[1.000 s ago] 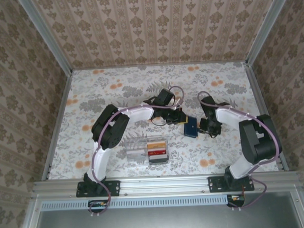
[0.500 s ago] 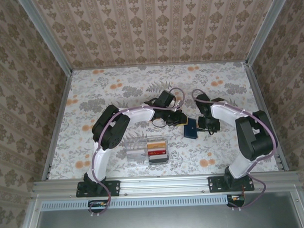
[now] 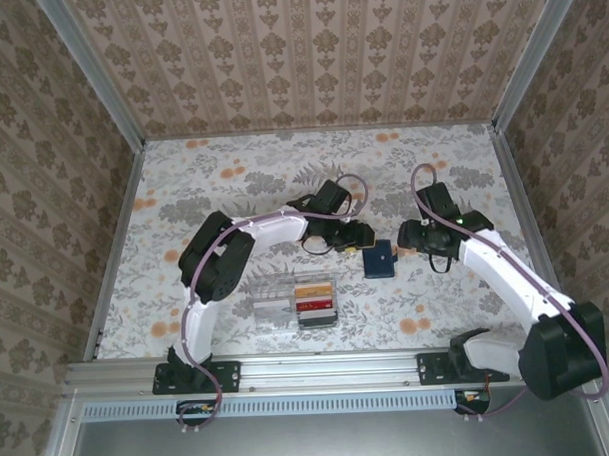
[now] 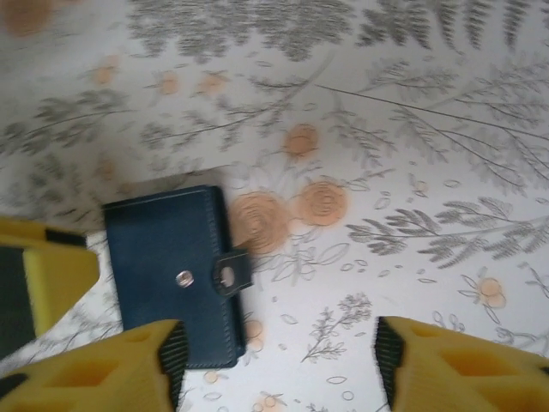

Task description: Put the credit cards into the card holder

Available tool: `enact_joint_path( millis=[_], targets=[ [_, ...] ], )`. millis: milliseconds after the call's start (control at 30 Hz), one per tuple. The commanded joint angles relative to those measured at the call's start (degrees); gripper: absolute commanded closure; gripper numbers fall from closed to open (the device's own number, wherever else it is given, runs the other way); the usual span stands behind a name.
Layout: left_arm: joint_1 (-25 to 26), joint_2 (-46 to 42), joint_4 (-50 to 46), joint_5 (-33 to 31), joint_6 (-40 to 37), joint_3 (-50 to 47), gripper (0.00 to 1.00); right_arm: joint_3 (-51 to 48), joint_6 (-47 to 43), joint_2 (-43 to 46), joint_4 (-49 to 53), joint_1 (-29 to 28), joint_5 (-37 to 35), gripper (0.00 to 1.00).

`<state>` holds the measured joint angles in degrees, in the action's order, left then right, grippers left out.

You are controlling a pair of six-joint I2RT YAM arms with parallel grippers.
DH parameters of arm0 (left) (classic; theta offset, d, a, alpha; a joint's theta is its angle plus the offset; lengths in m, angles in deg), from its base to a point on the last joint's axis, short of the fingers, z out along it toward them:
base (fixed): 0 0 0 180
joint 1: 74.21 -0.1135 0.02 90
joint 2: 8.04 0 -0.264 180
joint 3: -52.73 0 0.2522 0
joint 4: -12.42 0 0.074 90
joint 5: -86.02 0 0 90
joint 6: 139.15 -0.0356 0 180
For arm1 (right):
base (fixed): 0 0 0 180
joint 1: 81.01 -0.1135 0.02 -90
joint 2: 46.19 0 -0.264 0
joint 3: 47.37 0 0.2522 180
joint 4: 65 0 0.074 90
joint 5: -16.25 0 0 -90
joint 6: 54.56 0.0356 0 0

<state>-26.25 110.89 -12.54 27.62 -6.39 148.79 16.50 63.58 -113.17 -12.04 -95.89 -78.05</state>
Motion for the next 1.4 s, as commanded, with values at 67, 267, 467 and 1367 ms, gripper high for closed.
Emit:
enact_joint_path(
  millis=[67, 267, 467, 1367],
  targets=[
    [0.2, -9.7, -1.9, -7.3, -3.5, -0.6, 0.47, -4.0, -5.1, 6.6, -10.2, 0.1, 11.8, 0.28],
    [-2.7, -20.3, -1.6, -17.8, -3.1, -9.5, 0.45, -5.8, -16.2, 4.8, -19.7, -1.9, 25.3, 0.25],
    [-7.7, -34.2, -1.5, -26.7, -3.5, -21.2, 0.41, -0.9, -34.1, -3.6, -18.5, -10.3, 27.8, 0.38],
    [-26.3, -59.4, -7.1, -27.9, -2.9, -40.7, 0.31, 20.6, -63.4, -30.9, -2.1, -26.3, 29.8, 0.67]
  ],
)
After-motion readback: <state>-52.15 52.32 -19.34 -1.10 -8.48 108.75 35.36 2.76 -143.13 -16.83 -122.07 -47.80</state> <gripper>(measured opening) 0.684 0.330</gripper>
